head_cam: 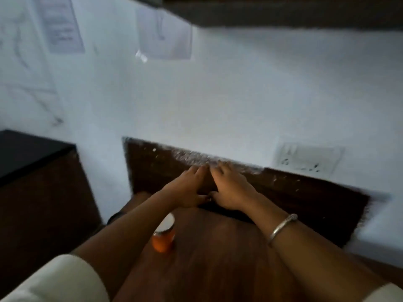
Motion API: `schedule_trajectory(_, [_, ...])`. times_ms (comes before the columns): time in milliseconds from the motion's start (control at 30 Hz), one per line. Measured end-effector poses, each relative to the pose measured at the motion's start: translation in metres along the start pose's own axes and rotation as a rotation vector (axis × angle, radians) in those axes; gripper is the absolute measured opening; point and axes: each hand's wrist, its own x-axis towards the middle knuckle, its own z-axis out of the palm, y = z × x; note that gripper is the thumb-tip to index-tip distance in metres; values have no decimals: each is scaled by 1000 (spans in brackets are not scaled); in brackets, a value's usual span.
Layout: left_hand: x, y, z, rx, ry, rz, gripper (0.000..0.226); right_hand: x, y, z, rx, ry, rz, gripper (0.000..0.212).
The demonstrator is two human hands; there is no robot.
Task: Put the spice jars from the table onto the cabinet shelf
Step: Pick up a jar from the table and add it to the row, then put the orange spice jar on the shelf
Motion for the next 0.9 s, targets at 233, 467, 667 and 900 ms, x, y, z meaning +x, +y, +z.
schedule_trajectory(233, [-55, -118, 60, -19, -134, -198, 100, 51, -73, 129, 137, -189, -12, 78])
schedule_trajectory(467, [-77, -172, 114, -114, -124, -237, 92, 70, -93, 207, 280, -187, 7, 97])
schedule_trajectory(667, [-77, -182, 147, -187, -208, -282, 98, 72, -97, 239, 433, -217, 114, 101])
schedule_trajectory(900, [-75, -175, 149, -278, -150, -230, 97, 56, -91, 244, 519, -129, 224, 93])
